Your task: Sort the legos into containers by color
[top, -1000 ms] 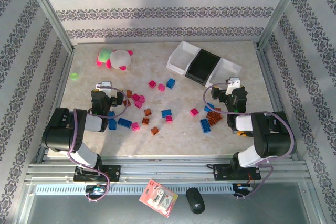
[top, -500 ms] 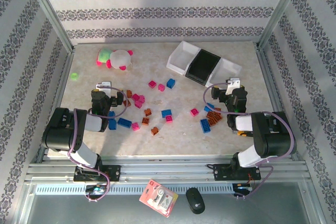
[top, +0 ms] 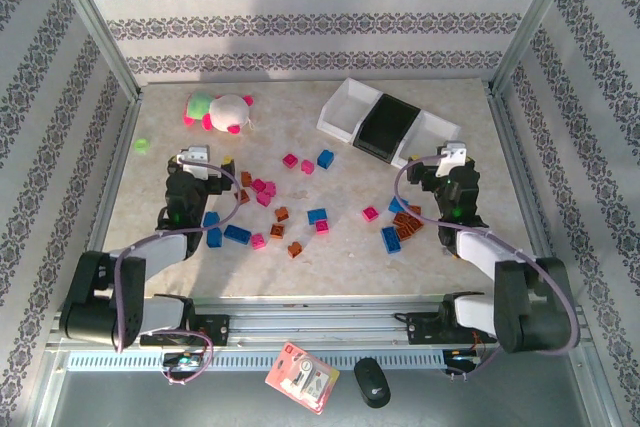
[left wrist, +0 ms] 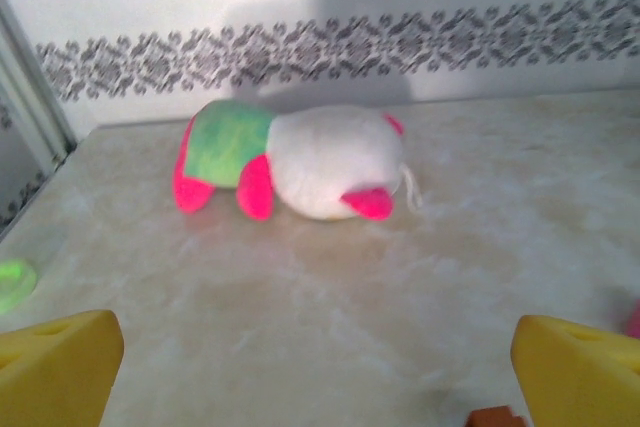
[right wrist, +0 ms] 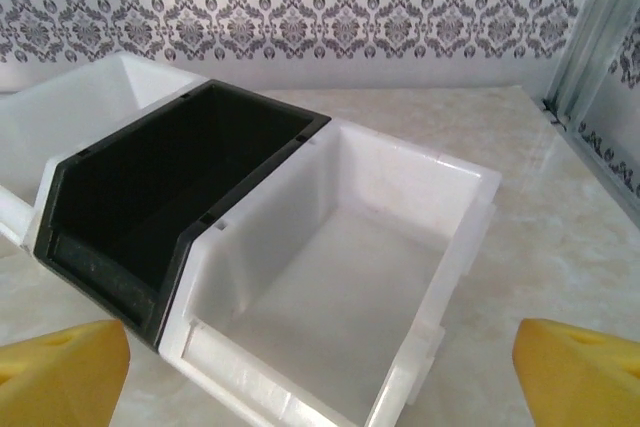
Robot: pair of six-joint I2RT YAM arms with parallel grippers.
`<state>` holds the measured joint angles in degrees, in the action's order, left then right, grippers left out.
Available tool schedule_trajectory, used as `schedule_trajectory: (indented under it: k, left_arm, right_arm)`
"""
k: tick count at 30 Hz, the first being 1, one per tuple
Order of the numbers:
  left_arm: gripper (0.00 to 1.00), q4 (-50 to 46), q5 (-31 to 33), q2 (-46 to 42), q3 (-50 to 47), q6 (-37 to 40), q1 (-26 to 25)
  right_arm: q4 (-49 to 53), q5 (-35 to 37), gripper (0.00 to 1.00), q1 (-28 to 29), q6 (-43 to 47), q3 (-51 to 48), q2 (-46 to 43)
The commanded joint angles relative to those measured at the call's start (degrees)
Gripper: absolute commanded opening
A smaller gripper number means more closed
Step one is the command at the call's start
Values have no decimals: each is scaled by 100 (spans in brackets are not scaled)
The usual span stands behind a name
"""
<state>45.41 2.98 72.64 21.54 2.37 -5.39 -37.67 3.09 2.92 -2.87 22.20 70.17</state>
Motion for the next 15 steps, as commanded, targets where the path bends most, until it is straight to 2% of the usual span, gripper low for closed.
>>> schedule_trajectory:
  k: [1,4,10,15]
  left_arm:
    - [99,-799,-288,-272,383,174,-381]
    - [99,-1053,-394,-307,606,259,-931]
    - [99,-1219,-492,-125,854,334,-1951]
    - [99,-1210,-507,29,842,300,-2305]
  right_arm:
    - [1446,529,98,158,-506,489,-257]
    - [2543,852,98,346,-798,1090,-158]
    - [3849,660,98,528,-1768,2252,520]
    - [4398,585,98,678,-2265,3286,1501]
